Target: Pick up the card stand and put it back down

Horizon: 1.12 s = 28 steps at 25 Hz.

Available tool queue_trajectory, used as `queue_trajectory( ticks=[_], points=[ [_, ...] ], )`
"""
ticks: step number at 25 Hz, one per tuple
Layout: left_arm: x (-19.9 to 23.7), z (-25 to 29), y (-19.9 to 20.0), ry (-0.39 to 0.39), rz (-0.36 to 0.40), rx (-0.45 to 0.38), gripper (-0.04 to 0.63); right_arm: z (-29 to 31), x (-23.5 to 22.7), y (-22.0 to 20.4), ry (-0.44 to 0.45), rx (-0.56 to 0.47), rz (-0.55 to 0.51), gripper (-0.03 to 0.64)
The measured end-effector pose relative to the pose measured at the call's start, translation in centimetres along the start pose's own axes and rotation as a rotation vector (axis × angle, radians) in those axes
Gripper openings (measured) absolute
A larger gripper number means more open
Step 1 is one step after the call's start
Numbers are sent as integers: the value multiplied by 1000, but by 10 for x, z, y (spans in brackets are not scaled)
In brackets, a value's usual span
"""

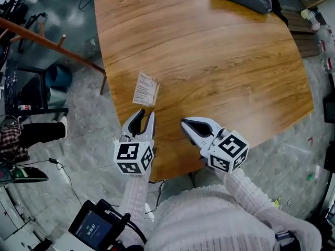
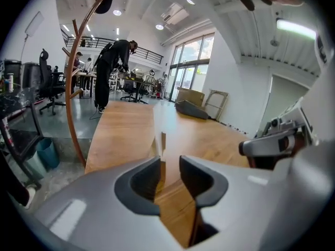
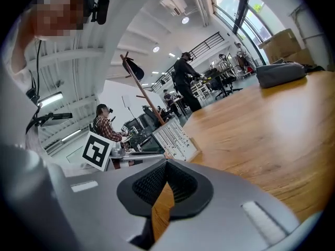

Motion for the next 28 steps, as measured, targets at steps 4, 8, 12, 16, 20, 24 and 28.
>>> queue_trajectory(
  ticks=[4, 8, 12, 16, 20, 24, 28],
  points=[
    [11, 8, 1, 27, 8, 21, 155, 8, -2, -1, -2, 21, -5, 0],
    [21, 19, 2, 50, 10, 48, 200, 17, -1, -3, 14, 38, 8, 0],
    [27, 31, 7, 48, 26, 54, 227, 24, 0, -4, 22, 47, 18, 0],
    [29, 44, 11, 36, 41, 68, 252, 27, -5, -4, 23, 51, 31, 0],
    [32, 54, 9, 40, 72, 106, 264, 28, -10, -4, 20, 50, 44, 0],
    [36, 61, 6, 56, 101, 140, 265, 27, -14, -7, 17, 46, 65, 0],
    [38, 68, 0, 70, 131, 187, 267, 26, -17, -8, 11, 45, 77, 0]
  ],
)
Point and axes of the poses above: the fingertips, and each gripper's own axes: z forward along the fingers, x to its left, y out of its top, the point moved 1 cm from there along -z, backward along the fingers, and after that the axes turned 10 degrees about -y, right-handed, at the moved point
